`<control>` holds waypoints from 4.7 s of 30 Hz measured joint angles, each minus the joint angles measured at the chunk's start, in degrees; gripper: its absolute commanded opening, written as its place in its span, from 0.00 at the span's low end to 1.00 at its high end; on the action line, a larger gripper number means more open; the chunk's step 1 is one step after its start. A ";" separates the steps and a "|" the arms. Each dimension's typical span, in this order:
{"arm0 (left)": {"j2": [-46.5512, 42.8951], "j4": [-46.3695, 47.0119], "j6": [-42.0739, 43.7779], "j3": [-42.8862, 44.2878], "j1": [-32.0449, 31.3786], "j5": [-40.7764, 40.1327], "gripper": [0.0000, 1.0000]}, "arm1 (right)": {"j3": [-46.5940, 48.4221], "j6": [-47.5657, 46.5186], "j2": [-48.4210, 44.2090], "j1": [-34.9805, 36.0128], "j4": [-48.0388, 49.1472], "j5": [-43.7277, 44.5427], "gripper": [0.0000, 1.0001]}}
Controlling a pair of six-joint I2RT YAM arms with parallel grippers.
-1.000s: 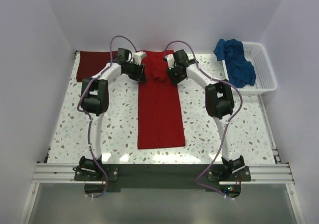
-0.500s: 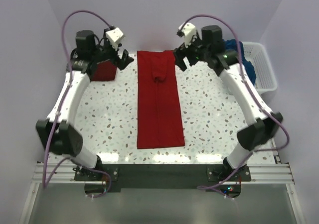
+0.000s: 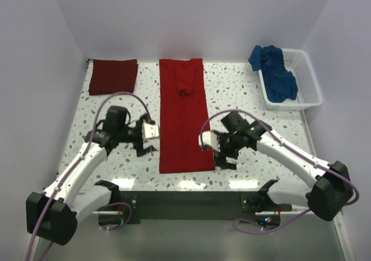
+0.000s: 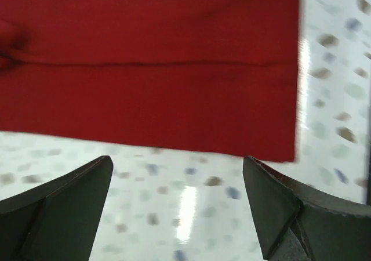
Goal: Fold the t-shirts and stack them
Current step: Fold the tshirt
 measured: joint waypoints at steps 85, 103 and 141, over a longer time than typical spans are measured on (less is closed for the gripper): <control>29.18 12.17 20.81 14.10 -6.78 -7.32 0.00 | 19.58 -22.27 25.90 -5.68 13.94 2.71 0.00; 45.00 19.19 25.40 22.49 -3.28 -7.67 0.00 | 29.35 -25.57 41.77 -10.88 18.69 2.05 0.00; 36.09 22.99 -33.33 21.55 -0.07 4.94 0.58 | 39.08 25.38 37.31 -13.18 8.68 -7.32 0.50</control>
